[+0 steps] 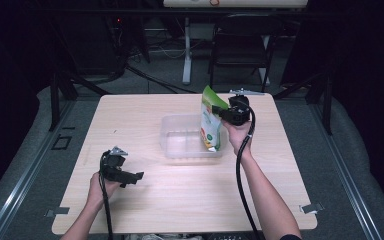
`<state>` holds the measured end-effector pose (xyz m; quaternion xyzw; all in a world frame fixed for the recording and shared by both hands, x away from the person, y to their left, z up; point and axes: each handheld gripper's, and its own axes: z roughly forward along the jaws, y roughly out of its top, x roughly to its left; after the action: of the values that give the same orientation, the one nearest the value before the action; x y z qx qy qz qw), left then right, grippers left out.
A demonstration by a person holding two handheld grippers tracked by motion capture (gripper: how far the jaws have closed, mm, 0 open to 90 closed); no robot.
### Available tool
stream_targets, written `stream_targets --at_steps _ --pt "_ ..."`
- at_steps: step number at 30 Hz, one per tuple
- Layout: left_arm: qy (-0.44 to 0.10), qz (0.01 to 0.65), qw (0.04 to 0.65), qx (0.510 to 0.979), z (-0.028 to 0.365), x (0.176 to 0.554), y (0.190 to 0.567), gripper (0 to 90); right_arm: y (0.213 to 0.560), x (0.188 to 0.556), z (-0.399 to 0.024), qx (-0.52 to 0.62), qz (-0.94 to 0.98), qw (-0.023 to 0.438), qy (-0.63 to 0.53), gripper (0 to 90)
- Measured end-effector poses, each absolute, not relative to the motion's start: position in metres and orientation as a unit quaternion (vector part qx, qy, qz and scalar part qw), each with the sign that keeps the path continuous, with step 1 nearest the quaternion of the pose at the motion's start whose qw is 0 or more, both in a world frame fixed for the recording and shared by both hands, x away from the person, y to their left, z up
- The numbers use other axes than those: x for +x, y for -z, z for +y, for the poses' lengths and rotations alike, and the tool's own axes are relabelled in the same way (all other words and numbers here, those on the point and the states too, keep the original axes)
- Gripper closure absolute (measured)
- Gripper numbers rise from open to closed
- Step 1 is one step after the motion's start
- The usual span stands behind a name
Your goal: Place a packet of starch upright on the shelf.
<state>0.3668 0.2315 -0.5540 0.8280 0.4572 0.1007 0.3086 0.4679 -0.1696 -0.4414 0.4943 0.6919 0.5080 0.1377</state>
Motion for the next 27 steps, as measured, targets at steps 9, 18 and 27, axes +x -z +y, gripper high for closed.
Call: stream_targets --at_steps 9,18,27 --pt "-0.105 0.457 0.309 0.827 0.23 0.367 0.555 1.2 0.451 0.466 -0.18 0.503 0.694 0.152 -0.493 90.0" --pt "-0.104 0.454 0.306 0.83 0.227 0.369 0.555 1.2 0.457 0.466 -0.189 0.511 0.701 0.16 -0.471 89.7" --pt "-0.1 0.458 0.299 0.831 0.23 0.364 0.556 1.1 0.456 0.467 -0.199 0.515 0.707 0.164 -0.457 84.4"
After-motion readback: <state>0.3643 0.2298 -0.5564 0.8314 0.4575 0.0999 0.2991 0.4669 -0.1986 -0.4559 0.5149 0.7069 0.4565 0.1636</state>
